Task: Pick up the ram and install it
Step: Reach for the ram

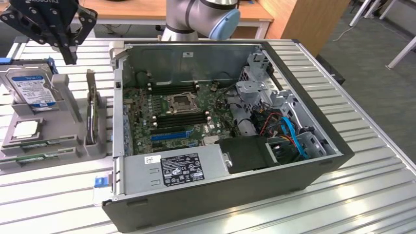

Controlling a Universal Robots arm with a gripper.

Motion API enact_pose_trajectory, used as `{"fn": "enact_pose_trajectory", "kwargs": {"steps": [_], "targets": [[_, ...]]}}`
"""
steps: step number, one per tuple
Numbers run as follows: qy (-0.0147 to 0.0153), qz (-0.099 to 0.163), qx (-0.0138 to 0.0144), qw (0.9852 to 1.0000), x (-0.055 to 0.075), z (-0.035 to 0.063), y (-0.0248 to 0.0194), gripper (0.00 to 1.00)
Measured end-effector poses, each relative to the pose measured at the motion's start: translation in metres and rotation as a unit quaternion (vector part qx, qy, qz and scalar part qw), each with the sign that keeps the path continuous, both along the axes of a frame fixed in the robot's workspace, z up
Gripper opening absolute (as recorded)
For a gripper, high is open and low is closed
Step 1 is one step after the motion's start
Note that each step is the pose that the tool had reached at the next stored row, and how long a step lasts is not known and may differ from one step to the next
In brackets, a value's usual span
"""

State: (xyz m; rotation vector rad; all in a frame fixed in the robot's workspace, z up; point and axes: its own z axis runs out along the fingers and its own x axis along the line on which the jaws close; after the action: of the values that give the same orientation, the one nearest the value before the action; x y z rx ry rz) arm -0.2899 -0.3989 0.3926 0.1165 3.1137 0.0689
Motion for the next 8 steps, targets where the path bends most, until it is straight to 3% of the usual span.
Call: {"fn": "enact_pose_trajectory", "kwargs": {"steps": [8], "targets": [[0.0,0.0,0.0,1.0,-0.013,-0.0001,0.0,0.1]]}}
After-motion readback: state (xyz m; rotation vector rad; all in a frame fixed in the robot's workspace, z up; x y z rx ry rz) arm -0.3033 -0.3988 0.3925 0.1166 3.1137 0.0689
